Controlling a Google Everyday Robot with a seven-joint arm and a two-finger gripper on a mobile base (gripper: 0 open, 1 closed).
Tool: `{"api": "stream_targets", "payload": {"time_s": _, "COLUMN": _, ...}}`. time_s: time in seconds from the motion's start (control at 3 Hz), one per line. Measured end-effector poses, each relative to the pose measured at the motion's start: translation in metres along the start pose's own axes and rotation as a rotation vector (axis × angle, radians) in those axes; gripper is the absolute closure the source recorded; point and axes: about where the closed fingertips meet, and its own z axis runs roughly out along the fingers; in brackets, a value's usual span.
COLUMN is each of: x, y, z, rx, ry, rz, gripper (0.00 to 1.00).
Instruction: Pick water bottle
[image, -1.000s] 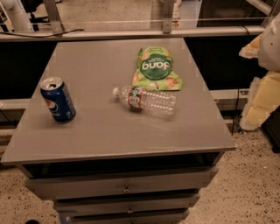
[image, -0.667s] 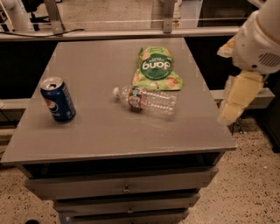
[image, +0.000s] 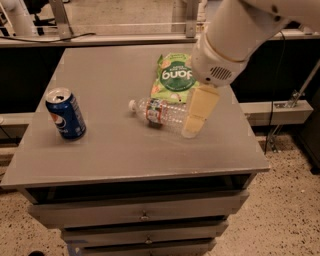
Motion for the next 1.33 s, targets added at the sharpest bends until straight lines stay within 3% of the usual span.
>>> {"api": "stream_targets", "payload": {"time_s": 0.33, "x": -0.032, "y": 0.015, "z": 0.03, "rx": -0.042, "ry": -0.039, "rz": -0.026, "gripper": 0.0}}
{"api": "stream_targets", "payload": {"time_s": 0.67, "x": -0.046, "y": 0.028, "z": 0.058, "rx": -0.062, "ry": -0.071, "rz": -0.04, "gripper": 0.0}}
{"api": "stream_targets", "payload": {"time_s": 1.33, "x": -0.051, "y": -0.003, "z": 0.094, "rx": -0.011, "ry": -0.101, "rz": -0.064, "gripper": 0.0}}
